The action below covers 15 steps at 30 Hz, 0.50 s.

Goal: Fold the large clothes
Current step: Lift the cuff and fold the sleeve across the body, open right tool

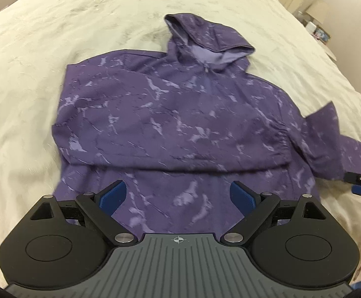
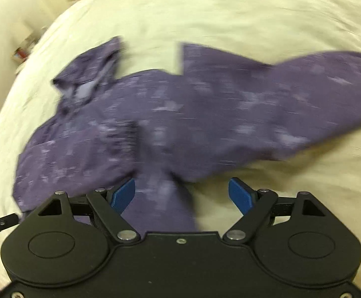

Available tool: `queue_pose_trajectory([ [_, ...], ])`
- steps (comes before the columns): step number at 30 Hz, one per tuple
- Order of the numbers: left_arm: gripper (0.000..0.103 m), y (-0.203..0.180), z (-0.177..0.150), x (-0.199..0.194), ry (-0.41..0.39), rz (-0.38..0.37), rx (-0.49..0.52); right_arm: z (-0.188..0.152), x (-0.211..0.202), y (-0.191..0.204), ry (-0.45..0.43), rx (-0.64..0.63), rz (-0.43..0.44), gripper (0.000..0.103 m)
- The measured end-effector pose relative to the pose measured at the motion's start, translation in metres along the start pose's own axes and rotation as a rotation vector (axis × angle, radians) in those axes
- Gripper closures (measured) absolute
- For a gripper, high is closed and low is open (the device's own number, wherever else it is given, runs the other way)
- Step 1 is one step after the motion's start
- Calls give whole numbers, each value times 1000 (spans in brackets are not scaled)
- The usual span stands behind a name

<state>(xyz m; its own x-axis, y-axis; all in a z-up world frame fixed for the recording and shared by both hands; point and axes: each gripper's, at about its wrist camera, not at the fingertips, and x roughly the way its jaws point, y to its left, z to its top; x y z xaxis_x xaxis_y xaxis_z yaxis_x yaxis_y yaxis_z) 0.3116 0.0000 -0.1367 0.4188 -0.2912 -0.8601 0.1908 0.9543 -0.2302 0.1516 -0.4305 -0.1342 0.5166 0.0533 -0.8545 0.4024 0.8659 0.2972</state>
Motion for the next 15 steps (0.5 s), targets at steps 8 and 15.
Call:
queue_pose_trajectory([
  [8,12,-36,-21,-14,-28,10,-4,42,-37,-91,-93,1,-157,19],
  [15,12,-55,-36,-19,-42,37,-27,99,-48,-150,-177,0,-233,15],
])
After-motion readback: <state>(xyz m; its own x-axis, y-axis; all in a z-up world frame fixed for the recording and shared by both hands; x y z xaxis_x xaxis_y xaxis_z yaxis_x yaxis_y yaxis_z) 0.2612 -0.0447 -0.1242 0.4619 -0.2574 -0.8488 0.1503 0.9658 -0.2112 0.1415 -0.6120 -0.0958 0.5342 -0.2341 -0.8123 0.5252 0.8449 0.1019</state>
